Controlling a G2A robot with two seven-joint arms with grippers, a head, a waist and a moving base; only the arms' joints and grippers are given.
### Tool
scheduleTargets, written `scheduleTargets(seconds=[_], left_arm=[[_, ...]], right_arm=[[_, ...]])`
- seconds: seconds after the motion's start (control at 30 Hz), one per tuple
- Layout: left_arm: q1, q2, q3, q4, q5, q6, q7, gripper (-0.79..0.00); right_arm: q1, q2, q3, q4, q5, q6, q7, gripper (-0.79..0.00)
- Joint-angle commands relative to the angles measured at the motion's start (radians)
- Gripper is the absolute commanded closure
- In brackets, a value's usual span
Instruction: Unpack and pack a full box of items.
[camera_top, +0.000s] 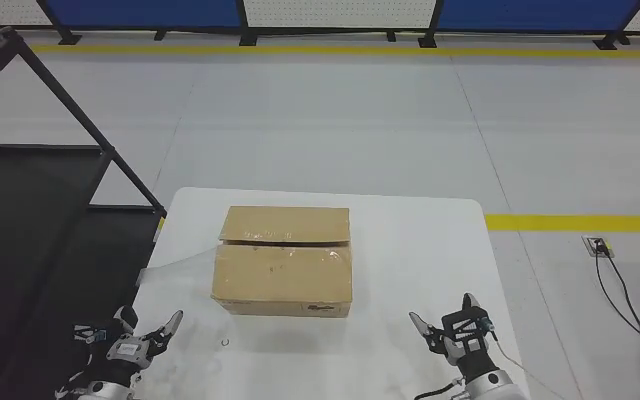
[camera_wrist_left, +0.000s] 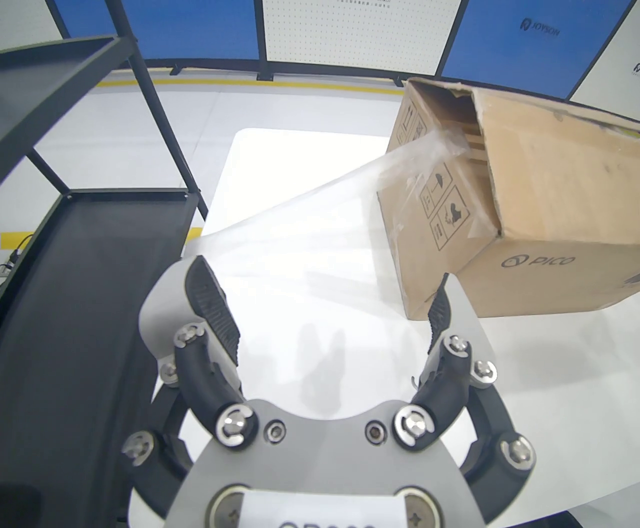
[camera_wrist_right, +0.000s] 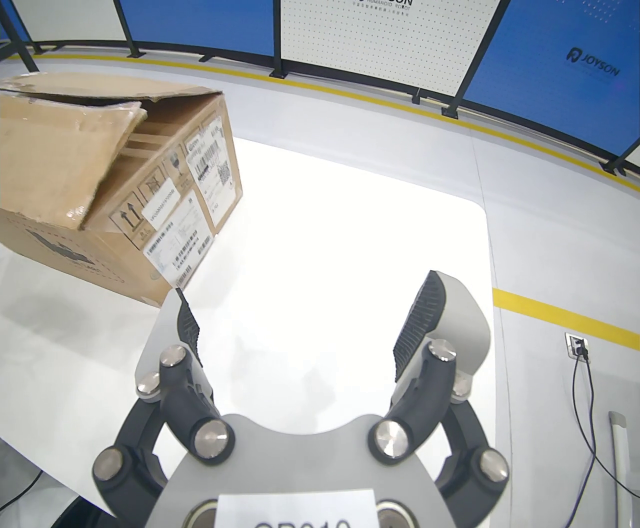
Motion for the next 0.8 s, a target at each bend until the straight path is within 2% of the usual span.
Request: scheduleTargets(seconds=[0.0, 0.37, 0.53, 0.77], left_arm=[[0.0, 0.0, 0.002, 0.001, 0.002, 0.002, 0.001, -0.785], [-0.009, -0.002, 0.007, 0.002, -0.029, 0.002, -0.019, -0.785], [-0.061, 0.0, -0.004, -0.013, -0.111, -0.032, -0.066, -0.785], [-0.142, 0.01, -0.043, 0.023, -0.281, -0.16, -0.199, -0.785]], right_arm=[[-0.001, 0.0, 0.001, 0.001, 0.0, -0.001, -0.001, -0.785], [0.008, -0.001, -0.005, 0.003, -0.001, 0.0, -0.002, -0.785], [0.11, -0.009, -0.066, 0.025, 0.095, -0.107, 0.062, -0.785], [0.279, -0.019, -0.112, 0.084, 0.324, -0.245, 0.178, -0.785]])
